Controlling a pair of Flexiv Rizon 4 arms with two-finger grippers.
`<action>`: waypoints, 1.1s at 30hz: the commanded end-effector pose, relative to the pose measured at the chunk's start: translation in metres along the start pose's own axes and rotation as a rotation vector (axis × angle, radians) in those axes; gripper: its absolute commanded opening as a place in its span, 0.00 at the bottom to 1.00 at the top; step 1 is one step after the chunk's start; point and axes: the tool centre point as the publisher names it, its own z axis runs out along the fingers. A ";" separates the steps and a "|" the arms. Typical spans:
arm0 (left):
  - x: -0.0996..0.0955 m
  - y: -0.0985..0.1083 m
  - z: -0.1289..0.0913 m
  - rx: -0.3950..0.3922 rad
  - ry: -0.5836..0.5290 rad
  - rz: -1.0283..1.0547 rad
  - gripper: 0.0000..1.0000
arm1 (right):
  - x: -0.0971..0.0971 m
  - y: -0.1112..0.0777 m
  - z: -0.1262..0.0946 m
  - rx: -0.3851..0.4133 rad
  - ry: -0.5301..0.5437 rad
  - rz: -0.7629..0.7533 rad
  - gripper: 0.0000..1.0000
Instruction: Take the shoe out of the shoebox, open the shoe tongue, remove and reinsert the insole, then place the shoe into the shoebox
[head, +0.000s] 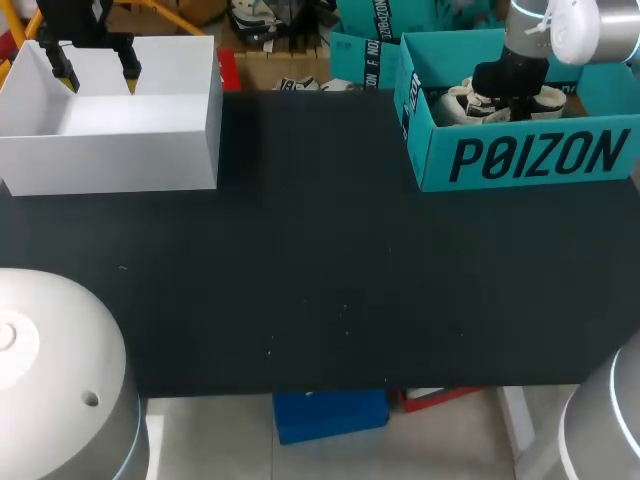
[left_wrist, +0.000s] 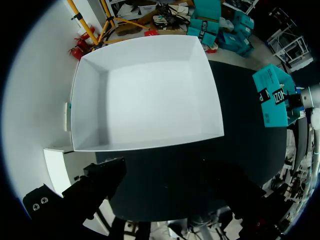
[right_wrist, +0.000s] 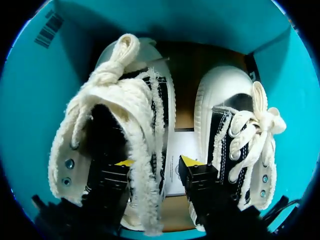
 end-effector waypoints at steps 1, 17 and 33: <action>0.000 0.001 0.000 0.001 -0.001 -0.001 1.00 | -0.002 -0.001 0.008 0.003 -0.004 0.000 0.19; 0.000 0.001 0.000 0.001 -0.001 -0.001 1.00 | -0.001 -0.005 -0.004 0.025 0.006 -0.013 0.00; 0.000 0.001 0.000 0.001 -0.001 -0.001 1.00 | -0.013 -0.019 -0.059 0.073 -0.018 -0.024 0.00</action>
